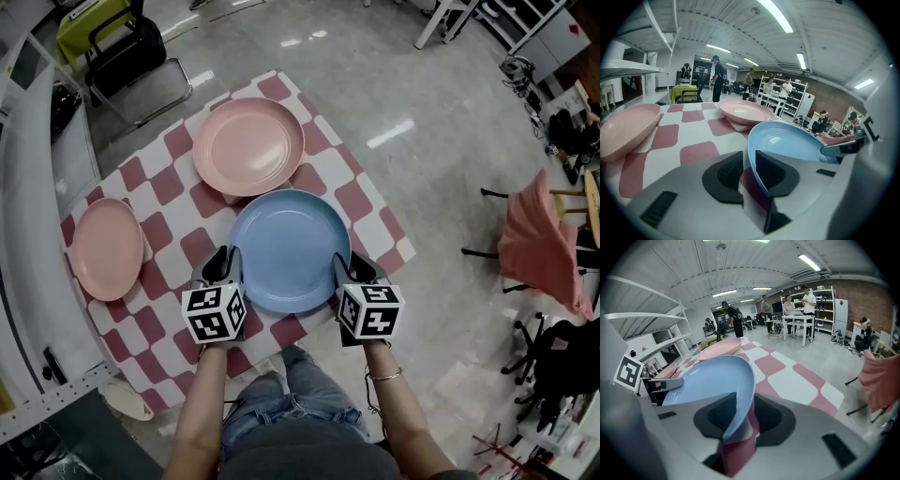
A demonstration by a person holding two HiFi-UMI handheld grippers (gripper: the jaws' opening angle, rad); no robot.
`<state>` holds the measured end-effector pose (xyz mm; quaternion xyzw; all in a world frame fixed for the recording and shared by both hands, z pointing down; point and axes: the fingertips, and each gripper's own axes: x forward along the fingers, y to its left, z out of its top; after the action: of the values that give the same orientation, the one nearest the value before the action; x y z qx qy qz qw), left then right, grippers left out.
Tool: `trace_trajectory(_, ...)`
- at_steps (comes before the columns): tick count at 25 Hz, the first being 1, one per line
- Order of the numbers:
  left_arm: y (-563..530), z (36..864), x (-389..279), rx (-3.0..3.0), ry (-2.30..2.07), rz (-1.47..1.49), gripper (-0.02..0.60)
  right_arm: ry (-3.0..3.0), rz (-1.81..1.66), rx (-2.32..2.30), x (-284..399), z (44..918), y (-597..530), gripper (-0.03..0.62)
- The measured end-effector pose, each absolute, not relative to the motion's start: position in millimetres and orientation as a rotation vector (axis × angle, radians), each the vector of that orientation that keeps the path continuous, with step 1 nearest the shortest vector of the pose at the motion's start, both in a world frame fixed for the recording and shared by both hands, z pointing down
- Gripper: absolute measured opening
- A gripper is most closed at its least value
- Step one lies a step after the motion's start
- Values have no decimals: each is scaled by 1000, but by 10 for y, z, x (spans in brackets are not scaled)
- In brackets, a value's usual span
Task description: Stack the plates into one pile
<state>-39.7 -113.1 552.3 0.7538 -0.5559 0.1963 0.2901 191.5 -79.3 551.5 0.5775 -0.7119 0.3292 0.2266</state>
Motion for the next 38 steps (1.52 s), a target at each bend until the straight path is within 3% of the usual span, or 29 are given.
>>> trace_trajectory(10, -1143, 5528, -383, 1991, -1493, 522, 44, -1939, 905, 1595, 1946, 5543, -793, 83)
trace_trajectory(38, -1027, 5103, -449, 1977, -1603, 465, 32, -1970, 899, 1612, 1913, 5221, -737, 60)
